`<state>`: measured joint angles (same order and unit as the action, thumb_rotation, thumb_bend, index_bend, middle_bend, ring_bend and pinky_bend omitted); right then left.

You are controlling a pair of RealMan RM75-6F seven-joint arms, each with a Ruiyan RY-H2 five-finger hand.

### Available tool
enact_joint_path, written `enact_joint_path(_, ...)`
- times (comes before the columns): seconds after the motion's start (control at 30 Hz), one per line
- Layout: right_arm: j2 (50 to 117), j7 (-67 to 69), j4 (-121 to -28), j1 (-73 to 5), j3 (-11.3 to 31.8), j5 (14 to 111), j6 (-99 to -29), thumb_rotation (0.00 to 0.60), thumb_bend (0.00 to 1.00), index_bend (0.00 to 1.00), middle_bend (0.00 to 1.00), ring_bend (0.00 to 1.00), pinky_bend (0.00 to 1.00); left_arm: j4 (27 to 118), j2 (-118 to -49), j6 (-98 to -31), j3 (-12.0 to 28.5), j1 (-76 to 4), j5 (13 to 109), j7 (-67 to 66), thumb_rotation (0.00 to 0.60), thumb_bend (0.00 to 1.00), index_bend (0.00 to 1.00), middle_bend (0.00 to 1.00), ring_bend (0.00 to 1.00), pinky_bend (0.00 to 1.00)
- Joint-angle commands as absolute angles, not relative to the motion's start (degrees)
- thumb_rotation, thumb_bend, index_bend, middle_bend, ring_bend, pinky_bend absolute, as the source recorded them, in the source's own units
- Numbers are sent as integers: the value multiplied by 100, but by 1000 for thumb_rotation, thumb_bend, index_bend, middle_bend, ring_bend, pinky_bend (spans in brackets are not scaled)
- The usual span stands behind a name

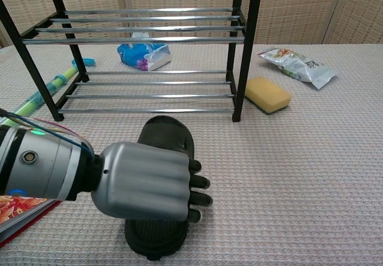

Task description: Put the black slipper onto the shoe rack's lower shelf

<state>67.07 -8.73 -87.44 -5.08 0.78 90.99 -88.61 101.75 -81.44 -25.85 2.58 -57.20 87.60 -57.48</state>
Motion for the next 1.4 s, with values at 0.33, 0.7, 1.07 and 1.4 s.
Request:
enact_joint_path(0.33,6713,-873,-8742,-454,104,9115,-8889,600,536,154,255,135,351,9945,-8215,-3137,-99,-5943,9681,-4572,600,163,657,564,505,272)
enact_joint_path(0.7,6740,-899,-8755,-450,138,9146,-8883,600,536,154,255,135,336,10052,-7852,-3783,-403,-5861,10306,-4123,600,170,732,660,614,498)
enact_joint_path(1.07,6755,-1039,-8857,-469,182,9206,-8892,600,536,154,255,135,317,10500,-7370,-4269,-495,-5486,10446,-4485,600,205,772,715,667,569)
enact_joint_path(1.4,6742,-1148,-8955,-449,205,9240,-8939,600,535,154,256,135,305,10898,-6962,-4793,-480,-5128,10685,-4800,600,221,829,784,722,648)
